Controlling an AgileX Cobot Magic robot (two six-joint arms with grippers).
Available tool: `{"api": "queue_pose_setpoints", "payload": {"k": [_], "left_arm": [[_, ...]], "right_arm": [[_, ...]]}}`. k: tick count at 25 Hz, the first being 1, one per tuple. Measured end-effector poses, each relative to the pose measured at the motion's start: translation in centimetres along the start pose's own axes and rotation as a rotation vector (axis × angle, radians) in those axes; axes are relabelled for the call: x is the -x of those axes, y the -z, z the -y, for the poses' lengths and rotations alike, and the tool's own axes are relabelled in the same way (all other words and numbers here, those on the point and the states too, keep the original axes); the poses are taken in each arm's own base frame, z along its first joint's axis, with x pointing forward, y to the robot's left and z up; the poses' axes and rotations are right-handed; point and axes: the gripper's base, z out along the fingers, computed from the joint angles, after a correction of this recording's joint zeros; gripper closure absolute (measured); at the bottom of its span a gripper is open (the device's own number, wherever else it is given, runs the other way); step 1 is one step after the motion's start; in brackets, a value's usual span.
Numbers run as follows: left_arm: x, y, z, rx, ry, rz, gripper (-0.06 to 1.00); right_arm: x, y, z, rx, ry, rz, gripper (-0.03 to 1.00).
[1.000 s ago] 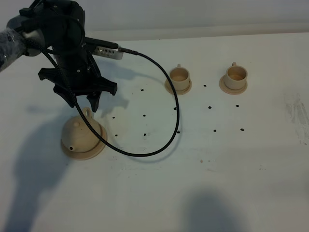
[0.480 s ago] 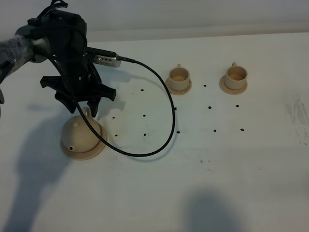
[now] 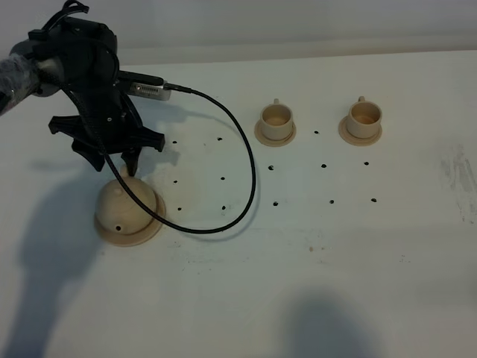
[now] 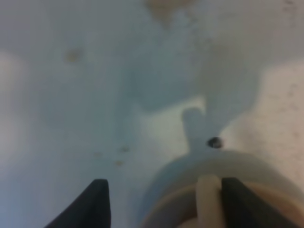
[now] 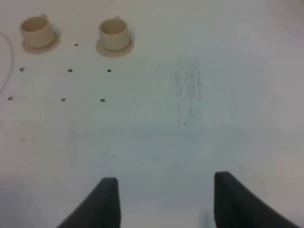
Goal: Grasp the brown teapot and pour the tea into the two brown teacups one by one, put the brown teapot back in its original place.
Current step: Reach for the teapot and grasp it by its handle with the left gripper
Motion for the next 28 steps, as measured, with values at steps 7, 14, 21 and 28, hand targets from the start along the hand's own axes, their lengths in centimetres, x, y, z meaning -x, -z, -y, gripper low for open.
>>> {"api": "queue_pose_setpoints", "payload": {"k": [7, 14, 21, 28], "left_arm": [[-0.4, -0.1, -1.8, 0.042, 0.017, -0.052, 0.46], [-0.7, -0.2, -3.4, 0.068, 0.039, -0.087, 0.46], [-0.7, -0.3, -4.3, 0.067, 0.057, -0.090, 0.46], [-1.1, -0.3, -4.3, 0.069, 0.040, -0.100, 0.46]], "right_arm": [[0.0, 0.0, 0.0, 0.000, 0.000, 0.000, 0.53], [0.0, 0.0, 0.0, 0.000, 0.000, 0.000, 0.53], [0.0, 0.0, 0.0, 0.000, 0.000, 0.000, 0.53], [0.0, 0.0, 0.0, 0.000, 0.000, 0.000, 0.53]]}}
